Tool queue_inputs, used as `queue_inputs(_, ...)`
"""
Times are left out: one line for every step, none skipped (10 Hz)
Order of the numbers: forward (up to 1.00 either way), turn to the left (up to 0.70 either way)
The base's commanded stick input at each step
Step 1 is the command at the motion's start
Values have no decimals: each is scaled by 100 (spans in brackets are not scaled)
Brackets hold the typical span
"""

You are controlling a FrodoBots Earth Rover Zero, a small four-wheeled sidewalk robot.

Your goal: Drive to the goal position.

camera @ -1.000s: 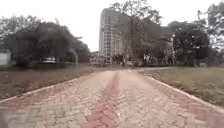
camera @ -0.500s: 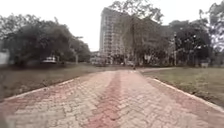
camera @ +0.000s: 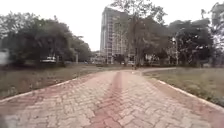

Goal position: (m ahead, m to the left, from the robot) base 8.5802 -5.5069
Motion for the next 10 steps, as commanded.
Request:
queue_inputs(70,0)
queue_inputs(70,0)
queue_inputs(70,0)
queue_inputs(70,0)
queue_inputs(70,0)
queue_inputs(70,0)
queue_inputs(70,0)
queue_inputs(70,0)
queue_inputs(70,0)
queue_inputs(70,0)
